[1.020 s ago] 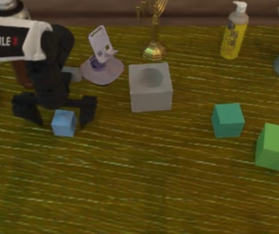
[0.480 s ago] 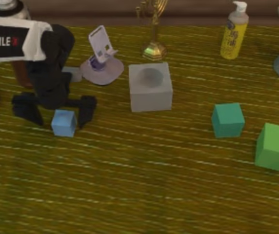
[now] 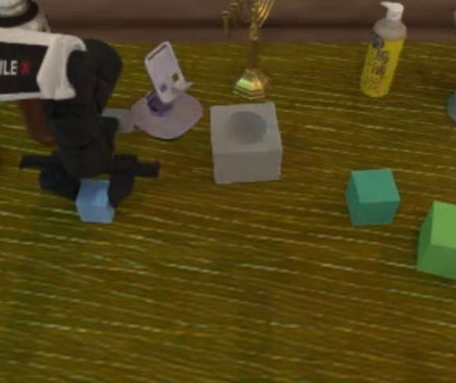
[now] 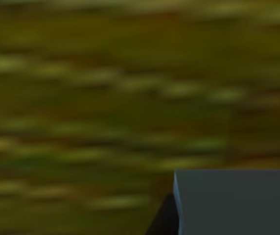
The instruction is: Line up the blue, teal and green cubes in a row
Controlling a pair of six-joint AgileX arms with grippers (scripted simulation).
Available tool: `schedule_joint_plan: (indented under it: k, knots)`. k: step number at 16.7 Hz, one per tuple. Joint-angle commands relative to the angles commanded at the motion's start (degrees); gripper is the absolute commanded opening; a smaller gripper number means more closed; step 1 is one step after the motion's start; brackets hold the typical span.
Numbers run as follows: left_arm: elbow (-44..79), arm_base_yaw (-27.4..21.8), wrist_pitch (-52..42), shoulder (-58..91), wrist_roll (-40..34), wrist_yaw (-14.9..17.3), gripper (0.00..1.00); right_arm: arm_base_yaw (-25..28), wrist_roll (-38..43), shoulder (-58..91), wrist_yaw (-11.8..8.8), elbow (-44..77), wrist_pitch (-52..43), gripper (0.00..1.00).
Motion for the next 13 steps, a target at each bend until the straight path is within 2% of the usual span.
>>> schedule_joint_plan:
  k: [8,13]
  knots:
    - [0.0,0.0,0.0,0.0,0.0,0.0,0.0,0.0,0.0,0.0,0.0,0.0,0.0,1.0]
    - [3.4,0.51,-5.08,-3.51,0.06,-0.34,0.0,0.0,0.0,0.0,0.0,0.0,0.0,1.0]
